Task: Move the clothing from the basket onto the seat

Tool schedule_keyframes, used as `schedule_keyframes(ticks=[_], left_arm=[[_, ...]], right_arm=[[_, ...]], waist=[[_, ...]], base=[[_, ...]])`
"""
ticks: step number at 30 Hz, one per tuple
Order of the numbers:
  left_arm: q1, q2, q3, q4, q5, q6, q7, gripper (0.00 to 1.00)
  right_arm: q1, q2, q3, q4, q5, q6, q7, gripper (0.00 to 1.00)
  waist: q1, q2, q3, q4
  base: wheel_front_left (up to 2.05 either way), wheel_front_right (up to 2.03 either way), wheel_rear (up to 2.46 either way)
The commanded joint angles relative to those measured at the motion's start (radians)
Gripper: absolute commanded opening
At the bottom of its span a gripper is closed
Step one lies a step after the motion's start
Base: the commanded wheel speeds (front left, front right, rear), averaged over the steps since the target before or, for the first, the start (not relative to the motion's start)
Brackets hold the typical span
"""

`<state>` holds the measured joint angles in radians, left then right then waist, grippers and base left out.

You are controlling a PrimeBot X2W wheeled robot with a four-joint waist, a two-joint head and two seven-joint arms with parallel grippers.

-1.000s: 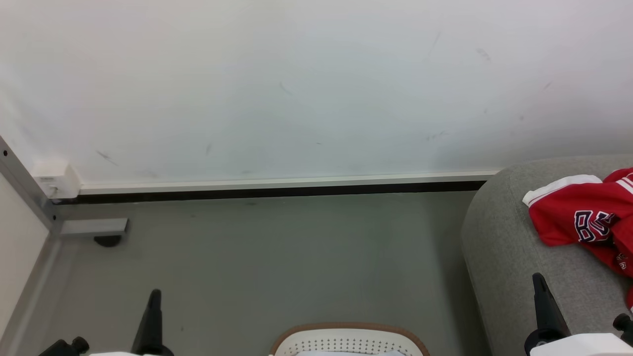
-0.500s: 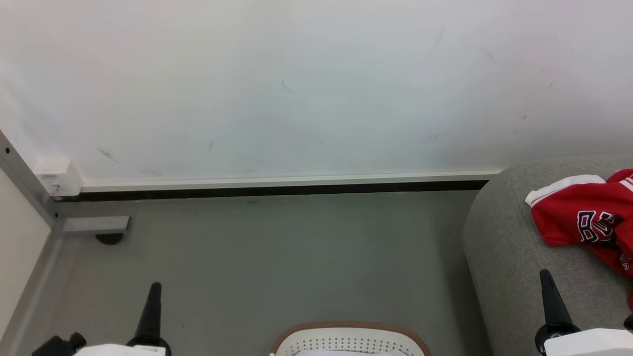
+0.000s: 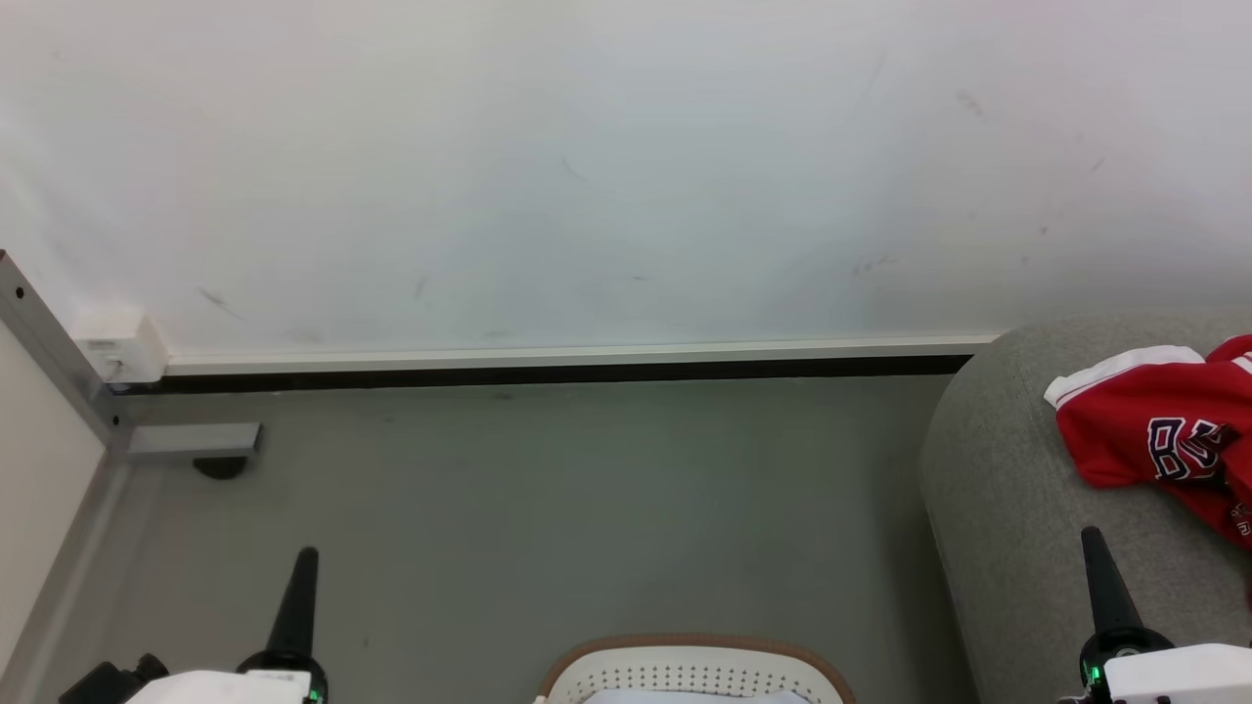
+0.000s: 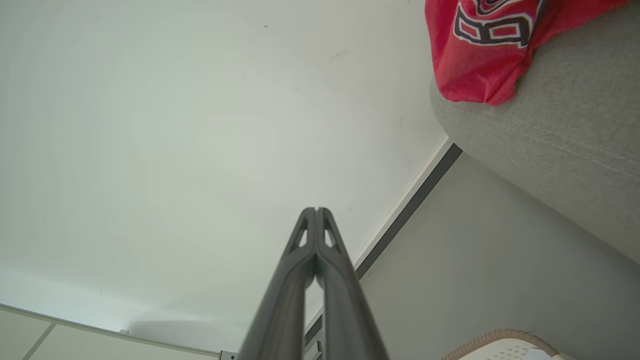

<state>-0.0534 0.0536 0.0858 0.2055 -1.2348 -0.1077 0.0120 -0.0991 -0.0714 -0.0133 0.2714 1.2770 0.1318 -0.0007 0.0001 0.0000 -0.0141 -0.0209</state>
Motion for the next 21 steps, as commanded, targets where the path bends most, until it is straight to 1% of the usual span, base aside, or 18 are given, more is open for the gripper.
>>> schedule_keyframes(ticks=[1,21], left_arm=[[-0.016,0.004,0.005,-0.004,-0.030,0.002,0.007,0.00],[-0.039,0.001,0.019,0.002,-0.193,0.005,0.053,0.00]], right_arm=[[-0.017,-0.005,-0.009,-0.010,0.026,-0.001,0.004,0.00],[-0.023,-0.005,-0.039,-0.014,0.184,-0.002,0.045,0.00]], waist=[[0.0000,0.0000,0.000,0.000],[0.0000,0.0000,0.006,0.009]], base=[[0.00,0.00,0.00],[0.00,0.00,0.00]])
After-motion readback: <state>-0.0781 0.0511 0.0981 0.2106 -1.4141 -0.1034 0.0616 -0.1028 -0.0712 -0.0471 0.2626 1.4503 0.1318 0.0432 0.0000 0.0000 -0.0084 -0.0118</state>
